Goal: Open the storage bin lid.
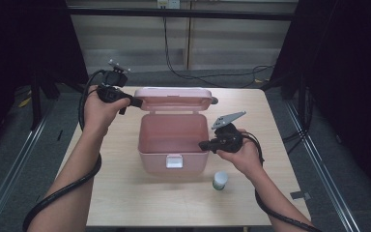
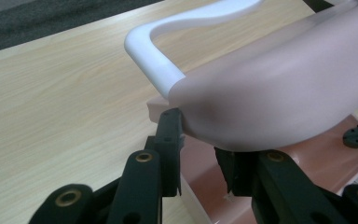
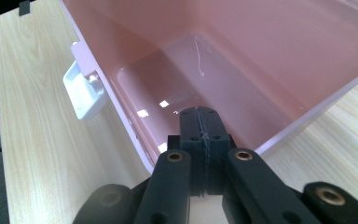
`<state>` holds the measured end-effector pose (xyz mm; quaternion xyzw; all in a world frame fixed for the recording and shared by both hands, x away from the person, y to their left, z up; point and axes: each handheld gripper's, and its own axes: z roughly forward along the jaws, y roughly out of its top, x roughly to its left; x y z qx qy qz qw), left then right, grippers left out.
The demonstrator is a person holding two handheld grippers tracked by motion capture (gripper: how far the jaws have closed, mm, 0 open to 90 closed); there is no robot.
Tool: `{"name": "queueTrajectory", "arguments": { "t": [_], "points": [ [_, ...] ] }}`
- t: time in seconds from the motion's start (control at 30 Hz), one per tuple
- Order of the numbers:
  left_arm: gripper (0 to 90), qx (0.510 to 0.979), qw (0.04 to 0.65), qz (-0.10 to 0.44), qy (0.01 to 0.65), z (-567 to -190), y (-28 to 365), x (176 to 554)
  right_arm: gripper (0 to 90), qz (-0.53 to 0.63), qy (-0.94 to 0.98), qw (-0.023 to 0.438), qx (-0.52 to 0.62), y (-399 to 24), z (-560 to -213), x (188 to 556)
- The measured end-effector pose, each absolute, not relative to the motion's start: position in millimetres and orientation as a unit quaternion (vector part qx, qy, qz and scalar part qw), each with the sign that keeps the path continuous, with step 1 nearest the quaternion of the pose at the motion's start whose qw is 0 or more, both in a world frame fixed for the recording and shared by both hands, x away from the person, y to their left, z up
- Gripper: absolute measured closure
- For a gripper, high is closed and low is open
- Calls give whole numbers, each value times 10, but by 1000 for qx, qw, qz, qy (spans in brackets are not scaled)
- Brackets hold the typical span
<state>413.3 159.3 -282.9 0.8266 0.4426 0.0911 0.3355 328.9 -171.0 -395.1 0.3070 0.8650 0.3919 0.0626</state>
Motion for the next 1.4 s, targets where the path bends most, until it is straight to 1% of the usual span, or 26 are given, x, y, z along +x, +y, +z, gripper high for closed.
{"name": "queueTrajectory", "arguments": {
  "t": [0.23, 1.0, 1.4],
  "points": [
    [733, 826, 324, 99, 450, -2800, 1564, 4148, 900, 392, 867, 61, 302, -1709, -3968, 3288],
    [781, 808, 330, 117, 474, -2765, 1510, 4220, 900, 388, 878, 39, 277, -1641, -3982, 3202],
    [797, 809, 316, 121, 481, -2718, 1485, 4216, 900, 387, 883, 35, 263, -1636, -3980, 3151]
  ]
}}
